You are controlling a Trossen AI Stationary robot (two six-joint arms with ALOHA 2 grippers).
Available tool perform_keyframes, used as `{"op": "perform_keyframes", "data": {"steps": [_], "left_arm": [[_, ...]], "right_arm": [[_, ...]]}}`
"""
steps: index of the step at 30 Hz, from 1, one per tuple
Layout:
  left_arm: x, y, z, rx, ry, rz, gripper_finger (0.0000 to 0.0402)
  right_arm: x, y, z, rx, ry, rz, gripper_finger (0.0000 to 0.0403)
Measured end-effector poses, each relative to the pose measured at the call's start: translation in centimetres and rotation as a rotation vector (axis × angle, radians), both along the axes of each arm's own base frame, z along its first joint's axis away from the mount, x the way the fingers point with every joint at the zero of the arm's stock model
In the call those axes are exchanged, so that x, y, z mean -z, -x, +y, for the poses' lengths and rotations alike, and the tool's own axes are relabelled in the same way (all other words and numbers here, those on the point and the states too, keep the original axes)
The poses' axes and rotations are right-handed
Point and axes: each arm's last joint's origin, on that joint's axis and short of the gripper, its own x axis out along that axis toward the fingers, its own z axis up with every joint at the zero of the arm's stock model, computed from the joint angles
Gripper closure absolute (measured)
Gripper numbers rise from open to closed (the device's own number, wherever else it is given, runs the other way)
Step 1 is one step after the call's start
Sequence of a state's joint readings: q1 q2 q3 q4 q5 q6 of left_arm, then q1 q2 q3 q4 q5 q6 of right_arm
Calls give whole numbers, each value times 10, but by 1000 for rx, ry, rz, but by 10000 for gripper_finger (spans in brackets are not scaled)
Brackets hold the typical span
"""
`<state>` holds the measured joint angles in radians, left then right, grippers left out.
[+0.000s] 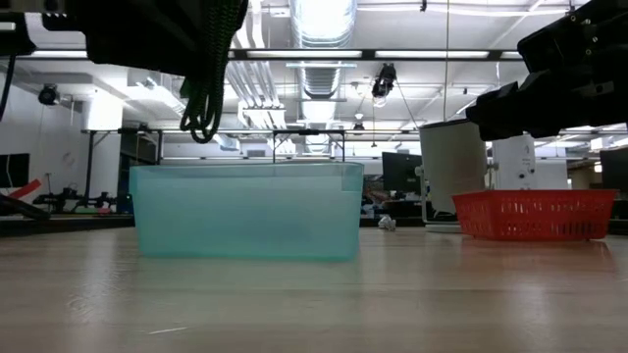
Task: Pick and place items into bin
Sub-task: Put the green charger cable into the green bin
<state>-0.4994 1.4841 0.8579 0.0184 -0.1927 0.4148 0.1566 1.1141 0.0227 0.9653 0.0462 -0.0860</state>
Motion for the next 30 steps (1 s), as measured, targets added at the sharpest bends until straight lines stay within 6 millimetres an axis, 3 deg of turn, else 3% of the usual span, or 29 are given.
{"op": "perform_keyframes", "data": {"steps": [17,30], "left_arm": [[-15,1,16,-17,-17,-33,386],[-12,-4,33,-77,-32,0,386]], "right_arm": [[0,0,0,0,1,1,394],[1,0,0,0,2,11,394]]}}
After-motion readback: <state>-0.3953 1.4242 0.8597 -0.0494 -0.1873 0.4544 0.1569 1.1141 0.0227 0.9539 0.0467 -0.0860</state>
